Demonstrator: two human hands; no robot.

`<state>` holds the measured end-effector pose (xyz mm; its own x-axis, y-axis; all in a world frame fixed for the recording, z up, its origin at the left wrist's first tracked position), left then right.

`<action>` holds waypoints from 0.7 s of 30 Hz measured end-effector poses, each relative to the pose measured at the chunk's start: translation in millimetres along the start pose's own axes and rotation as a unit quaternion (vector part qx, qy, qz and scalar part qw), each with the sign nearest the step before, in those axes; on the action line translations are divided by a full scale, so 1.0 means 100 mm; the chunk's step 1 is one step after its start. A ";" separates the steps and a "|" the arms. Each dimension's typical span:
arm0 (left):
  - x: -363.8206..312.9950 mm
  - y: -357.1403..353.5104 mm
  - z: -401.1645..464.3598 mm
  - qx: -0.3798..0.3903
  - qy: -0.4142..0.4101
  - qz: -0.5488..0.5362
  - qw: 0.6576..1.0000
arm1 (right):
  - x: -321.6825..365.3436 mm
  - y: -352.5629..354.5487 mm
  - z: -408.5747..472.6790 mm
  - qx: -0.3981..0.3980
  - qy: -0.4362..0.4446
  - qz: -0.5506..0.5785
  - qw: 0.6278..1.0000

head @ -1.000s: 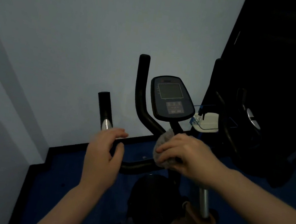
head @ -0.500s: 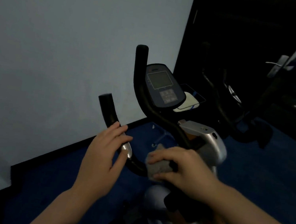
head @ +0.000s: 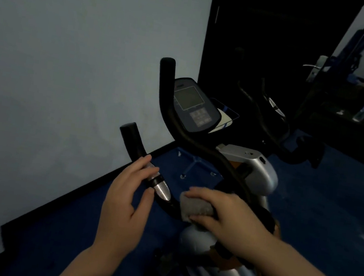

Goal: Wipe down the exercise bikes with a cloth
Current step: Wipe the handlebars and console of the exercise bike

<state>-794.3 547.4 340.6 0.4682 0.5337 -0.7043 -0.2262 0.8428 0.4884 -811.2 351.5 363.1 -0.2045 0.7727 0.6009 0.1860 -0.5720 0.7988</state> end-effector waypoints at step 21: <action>0.28 0.37 0.51 -0.005 0.014 -0.001 1.000 | 0.53 -0.59 0.25 -0.293 -0.026 0.183 0.938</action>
<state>-746.5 590.1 365.0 0.4441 0.5335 -0.7198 -0.2344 0.8446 0.4814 -808.7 433.1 346.8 -0.1802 0.4995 0.8474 -0.3283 -0.8426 0.4269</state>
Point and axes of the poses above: each hand's wrist, its own z-axis towards the middle knuckle, its own y-axis out of the back of the hand, x = y × z, the point moved 4 cm from there along z, towards the middle knuckle, and after that the axes turned 5 degrees about z, right-handed, at the moved point
